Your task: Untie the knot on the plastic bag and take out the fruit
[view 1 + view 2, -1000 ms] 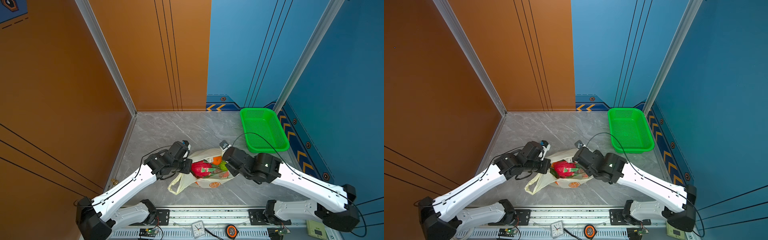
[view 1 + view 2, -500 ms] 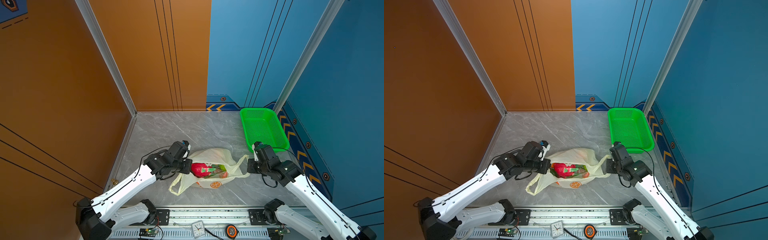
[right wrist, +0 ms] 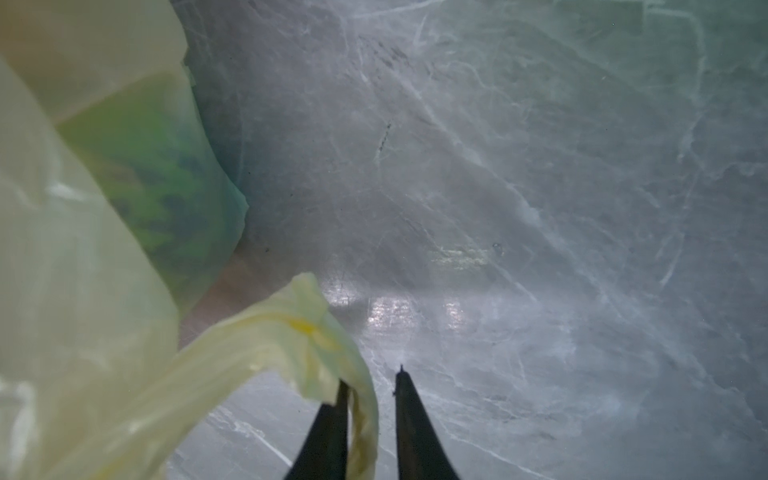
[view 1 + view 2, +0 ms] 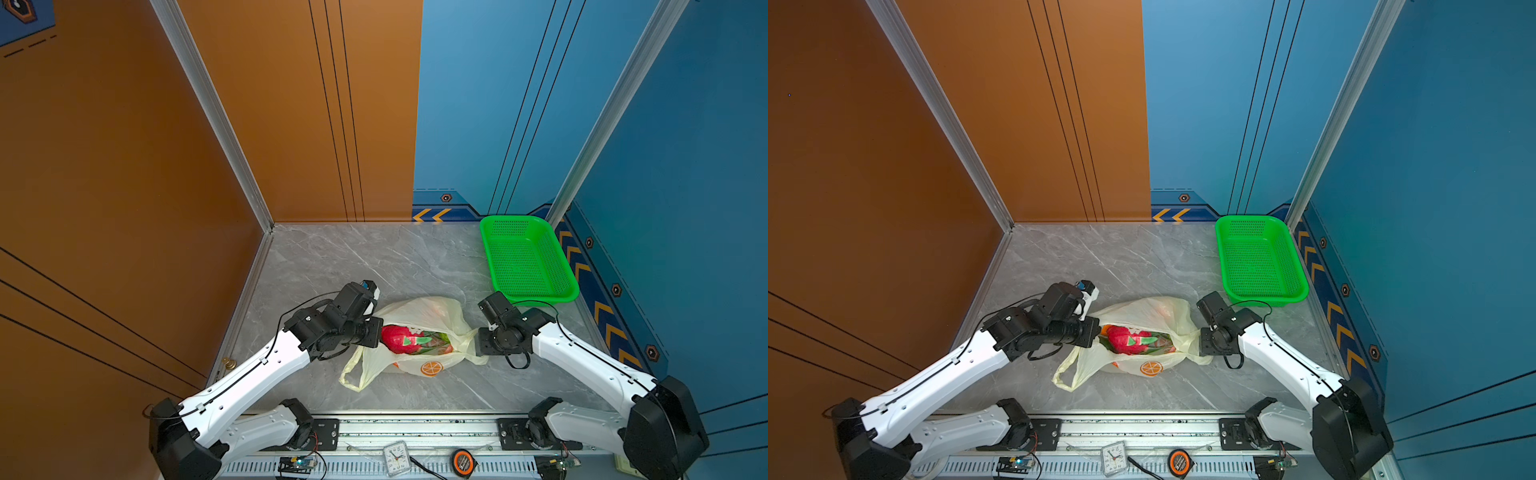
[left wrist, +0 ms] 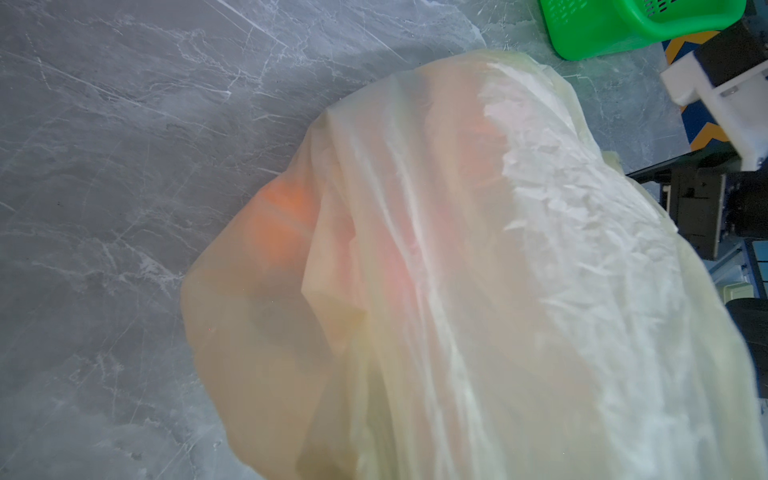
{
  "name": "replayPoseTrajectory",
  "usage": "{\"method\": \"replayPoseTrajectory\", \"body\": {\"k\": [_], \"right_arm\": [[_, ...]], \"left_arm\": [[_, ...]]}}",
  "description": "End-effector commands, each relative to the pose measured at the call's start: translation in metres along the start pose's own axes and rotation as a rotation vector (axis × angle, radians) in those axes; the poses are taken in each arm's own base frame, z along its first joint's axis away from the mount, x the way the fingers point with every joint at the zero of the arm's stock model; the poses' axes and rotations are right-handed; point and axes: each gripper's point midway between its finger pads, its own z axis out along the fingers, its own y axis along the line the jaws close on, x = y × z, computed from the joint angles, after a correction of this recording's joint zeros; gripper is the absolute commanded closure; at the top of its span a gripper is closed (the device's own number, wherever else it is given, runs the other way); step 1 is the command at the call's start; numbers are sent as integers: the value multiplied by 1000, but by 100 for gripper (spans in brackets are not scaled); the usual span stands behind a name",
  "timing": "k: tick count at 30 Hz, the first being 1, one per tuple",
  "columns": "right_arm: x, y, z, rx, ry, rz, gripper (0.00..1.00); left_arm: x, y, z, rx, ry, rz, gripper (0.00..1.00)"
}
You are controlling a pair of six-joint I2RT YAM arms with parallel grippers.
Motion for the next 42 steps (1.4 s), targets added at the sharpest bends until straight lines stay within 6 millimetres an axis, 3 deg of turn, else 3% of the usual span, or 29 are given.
{"method": "replayPoseTrajectory", "body": {"k": [1, 7, 14, 20, 23, 27, 33, 38, 42], "right_arm": [[-5, 0, -33, -3, -13, -21, 53], [-1, -4, -94, -24, -12, 2, 29], [-8, 3, -155, -91, -72, 24, 16], [-21, 43, -197, -187, -158, -59, 12], [-26, 82, -207, -252, -197, -135, 12], [-28, 138, -201, -374, -230, -166, 11], [-15, 200, -166, -492, -218, -190, 12], [-11, 228, -135, -463, -263, -251, 14], [-29, 232, -108, -395, -330, -252, 14]], "left_arm": [[-3, -4, -8, 24, -9, -7, 100], [-2, -5, -6, 21, -1, -1, 100], [-3, -7, -7, 27, -6, 9, 100], [-4, -8, -7, 30, -2, 14, 100], [-5, -10, -8, 35, -1, 15, 100], [-4, -10, -6, 35, 3, 15, 100], [-6, -9, -8, 31, -6, 7, 100], [-6, -8, -10, 30, -13, 1, 100], [-2, -9, -8, 37, 4, 4, 100]]}}
